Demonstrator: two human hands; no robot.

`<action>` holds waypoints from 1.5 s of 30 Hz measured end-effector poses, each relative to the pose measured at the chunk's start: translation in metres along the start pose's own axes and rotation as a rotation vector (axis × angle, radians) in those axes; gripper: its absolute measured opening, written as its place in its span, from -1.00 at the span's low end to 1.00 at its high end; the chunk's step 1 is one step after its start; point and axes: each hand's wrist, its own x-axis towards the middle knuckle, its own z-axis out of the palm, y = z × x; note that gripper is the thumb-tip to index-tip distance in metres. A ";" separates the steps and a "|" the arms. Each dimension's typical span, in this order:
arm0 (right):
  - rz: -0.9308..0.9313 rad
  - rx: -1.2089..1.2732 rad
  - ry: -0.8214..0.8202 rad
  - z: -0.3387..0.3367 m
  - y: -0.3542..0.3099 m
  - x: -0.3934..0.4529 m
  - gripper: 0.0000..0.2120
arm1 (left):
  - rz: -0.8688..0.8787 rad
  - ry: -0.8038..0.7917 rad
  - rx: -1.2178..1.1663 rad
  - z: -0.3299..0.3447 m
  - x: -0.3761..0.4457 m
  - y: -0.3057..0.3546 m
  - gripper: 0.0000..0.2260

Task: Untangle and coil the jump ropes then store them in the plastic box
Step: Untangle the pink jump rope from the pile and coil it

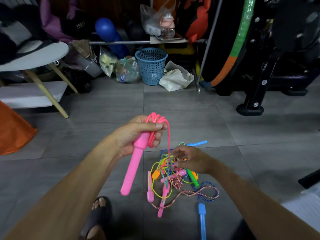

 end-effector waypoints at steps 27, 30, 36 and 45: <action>-0.034 -0.014 0.779 -0.059 -0.059 -0.009 -0.88 | -0.159 0.176 -0.122 -0.003 0.003 -0.012 -0.94; 0.053 -0.414 0.689 -0.047 -0.052 -0.006 -0.80 | -0.059 0.033 -0.206 -0.002 0.001 -0.013 -0.69; -0.144 -0.494 0.239 -0.017 -0.052 -0.012 -0.85 | 0.072 0.127 -0.350 0.001 0.006 -0.015 -0.49; -0.136 -0.001 -0.009 0.003 -0.094 -0.028 -0.78 | 0.170 0.498 0.073 -0.001 0.026 -0.026 -0.82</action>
